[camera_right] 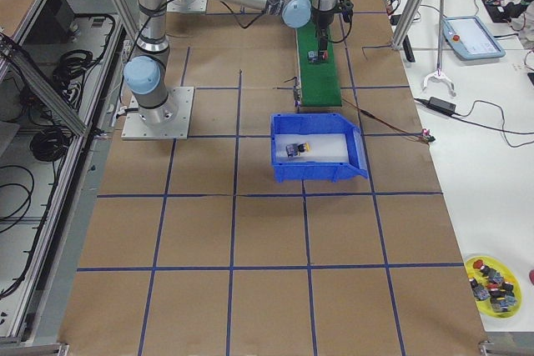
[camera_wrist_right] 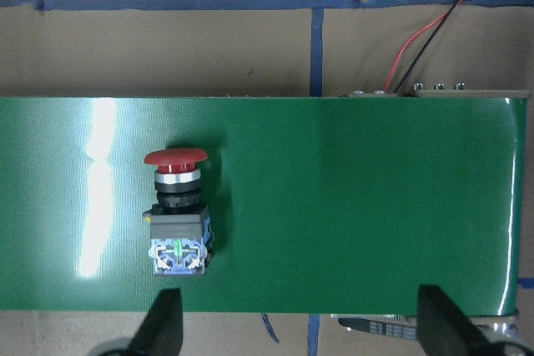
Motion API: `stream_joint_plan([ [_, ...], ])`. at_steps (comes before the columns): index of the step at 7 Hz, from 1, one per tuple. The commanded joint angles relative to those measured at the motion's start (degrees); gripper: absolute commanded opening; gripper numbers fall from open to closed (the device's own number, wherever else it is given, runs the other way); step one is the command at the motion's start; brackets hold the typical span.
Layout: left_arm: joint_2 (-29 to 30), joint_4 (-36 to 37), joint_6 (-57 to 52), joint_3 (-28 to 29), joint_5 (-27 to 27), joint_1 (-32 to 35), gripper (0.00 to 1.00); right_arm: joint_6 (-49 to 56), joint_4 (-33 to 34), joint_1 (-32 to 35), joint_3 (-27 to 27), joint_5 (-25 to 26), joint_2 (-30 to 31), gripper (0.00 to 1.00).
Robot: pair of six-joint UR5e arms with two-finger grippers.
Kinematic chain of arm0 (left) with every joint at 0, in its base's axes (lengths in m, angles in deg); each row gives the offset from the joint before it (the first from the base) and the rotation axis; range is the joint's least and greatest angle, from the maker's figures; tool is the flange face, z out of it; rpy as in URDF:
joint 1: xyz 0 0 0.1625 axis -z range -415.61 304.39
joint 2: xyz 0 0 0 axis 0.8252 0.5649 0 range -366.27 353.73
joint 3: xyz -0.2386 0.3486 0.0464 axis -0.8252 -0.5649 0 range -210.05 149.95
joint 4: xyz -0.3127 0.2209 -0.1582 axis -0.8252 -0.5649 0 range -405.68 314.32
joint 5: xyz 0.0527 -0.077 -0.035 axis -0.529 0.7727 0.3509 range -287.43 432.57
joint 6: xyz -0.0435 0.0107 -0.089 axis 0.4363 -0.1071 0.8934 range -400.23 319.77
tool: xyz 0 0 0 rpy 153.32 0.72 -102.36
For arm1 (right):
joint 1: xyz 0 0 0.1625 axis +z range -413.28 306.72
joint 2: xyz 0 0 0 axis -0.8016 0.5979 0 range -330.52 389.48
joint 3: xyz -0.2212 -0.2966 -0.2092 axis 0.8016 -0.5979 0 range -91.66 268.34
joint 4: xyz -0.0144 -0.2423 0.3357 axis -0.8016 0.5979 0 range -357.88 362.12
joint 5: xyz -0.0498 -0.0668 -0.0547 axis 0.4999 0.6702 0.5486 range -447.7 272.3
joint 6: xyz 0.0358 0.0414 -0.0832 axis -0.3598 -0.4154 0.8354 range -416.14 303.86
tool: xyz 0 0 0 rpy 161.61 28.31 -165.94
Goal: Transport two buttons from left to right
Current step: 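Lower the right gripper and grasp the red button on the conveyor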
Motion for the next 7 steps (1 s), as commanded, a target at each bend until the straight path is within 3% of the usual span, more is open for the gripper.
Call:
stream_joint_plan([
  [1, -0.14, 0.03, -0.33, -0.01, -0.01, -0.1, 1.0, 0.0, 3.03, -0.04, 0.11, 0.04, -4.24, 0.99],
  [7, -0.23, 0.12, 0.9, 0.08, -0.01, -0.1, 1.0, 0.09, 3.56, -0.04, 1.6, 0.13, -7.68, 0.99],
])
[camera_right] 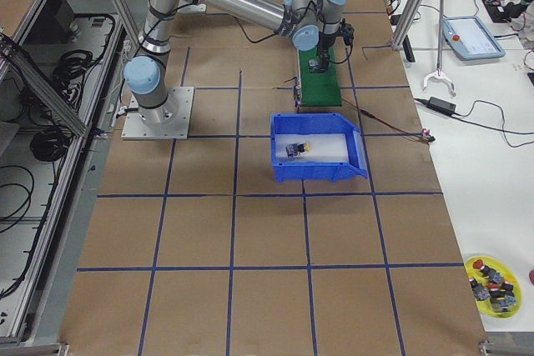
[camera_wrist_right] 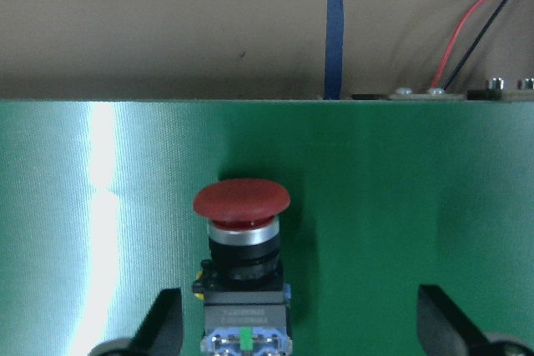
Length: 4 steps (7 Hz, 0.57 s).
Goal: Transport two buttons from left to right
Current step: 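Lower the right gripper and grasp the red button on the conveyor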
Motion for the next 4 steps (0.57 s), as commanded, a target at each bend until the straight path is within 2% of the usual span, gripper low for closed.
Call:
stream_joint_plan([
  [1, -0.14, 0.09, 0.67, -0.05, 0.0, 0.0, 1.0, 0.09, 0.0, -0.04, 0.88, 0.12, -1.01, 0.99],
  [3, -0.15, 0.09, 3.3, 0.04, 0.0, 0.0, 1.0, 0.09, 0.0, -0.04, 1.5, 0.12, -1.36, 0.95],
  [4, -0.15, 0.09, 3.31, 0.04, 0.0, 0.0, 1.0, 0.36, 0.0, -0.13, 1.42, 0.12, -1.45, 0.58],
])
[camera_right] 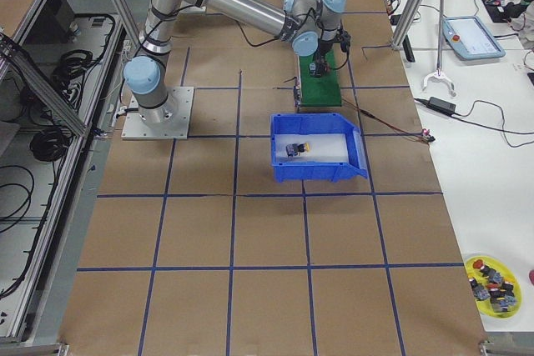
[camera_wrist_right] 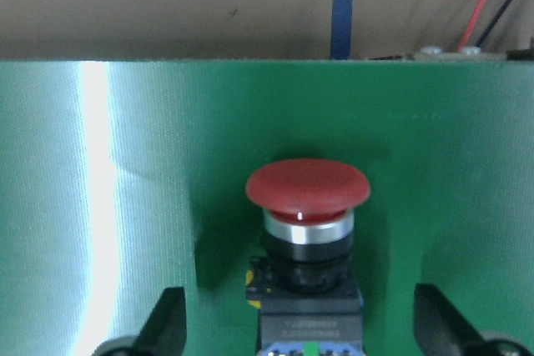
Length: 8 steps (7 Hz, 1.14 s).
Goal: Transport two buttons from left to right
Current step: 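Lower the right gripper and grasp the red button on the conveyor, then carry the red button with the right gripper into the blue bin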
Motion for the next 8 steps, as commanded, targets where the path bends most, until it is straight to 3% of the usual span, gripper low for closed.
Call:
stream_joint_plan([
  [1, 0.08, 0.0, 0.32, 0.01, 0.09, 0.0, 1.0, 0.72, -0.18, -0.24, -0.3, 0.09, -0.15, 0.21],
  [2, 0.08, 0.0, 0.31, 0.01, 0.09, 0.0, 1.0, 1.08, -0.09, -0.32, -0.48, 1.83, 0.46, 0.09],
  [3, 0.08, 0.0, 0.31, -0.07, 0.09, 0.0, 1.0, 2.82, -0.18, -0.59, -1.0, 6.46, 0.99, 0.08],
  [5, 0.08, 0.0, 0.31, -0.08, 0.09, 0.0, 1.0, 3.54, -4.19, -3.21, -3.98, 7.39, 5.1, 0.07],
  [6, 0.08, 0.0, 0.23, -0.08, 0.09, 0.0, 1.0, 4.06, -9.27, -7.05, -6.61, 7.21, 7.91, 0.07],
  [8, 0.08, 0.0, 0.23, -0.08, 0.09, 0.09, 1.0, 18.07, -14.66, -18.02, -9.7, 6.51, 10.13, 0.08],
])
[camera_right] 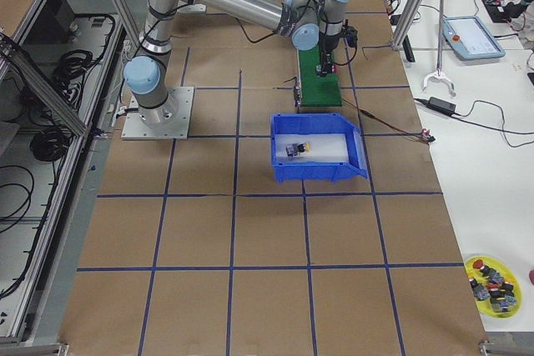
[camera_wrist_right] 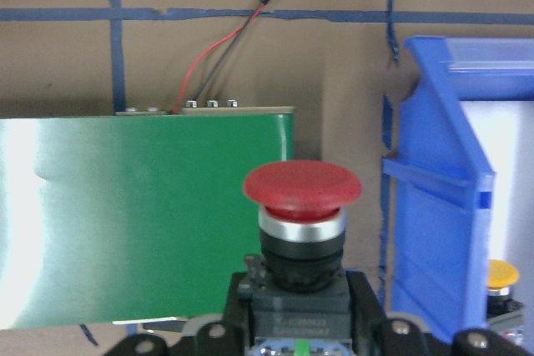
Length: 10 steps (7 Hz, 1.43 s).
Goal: Transport two buttons from left to right
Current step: 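Carry the red button with the right gripper into the blue bin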
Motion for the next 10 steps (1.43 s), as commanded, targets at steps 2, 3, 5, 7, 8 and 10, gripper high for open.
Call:
stream_joint_plan([
  [2, -0.08, 0.0, -0.09, 0.0, -0.09, 0.07, 1.0, 18.65, -2.65, -16.97, -1.79, -0.77, 0.22, 0.07],
  [3, 0.0, 0.0, -0.09, 0.09, -0.09, 0.16, 1.0, 20.53, -1.17, -19.1, -1.35, -0.77, -1.09, 0.06],
  [5, 0.0, 0.0, -0.09, 0.0, -0.09, 0.16, 1.0, 21.52, 6.83, -19.21, -1.09, -0.86, -5.56, 0.04],
  [7, 0.09, 0.0, 0.08, 0.09, -0.09, 0.16, 1.0, 21.26, 10.69, -18.68, 2.14, -4.79, -7.59, 0.04],
  [8, 0.09, 0.0, 0.08, 0.09, -0.09, 0.16, 1.0, 21.52, 15.07, -18.68, 4.86, -5.85, -8.3, 0.04],
  [10, 0.09, 0.0, 0.08, 0.09, -0.09, 0.16, 1.0, 21.69, 19.33, -18.68, 6.47, -5.87, -10.4, 0.04],
])
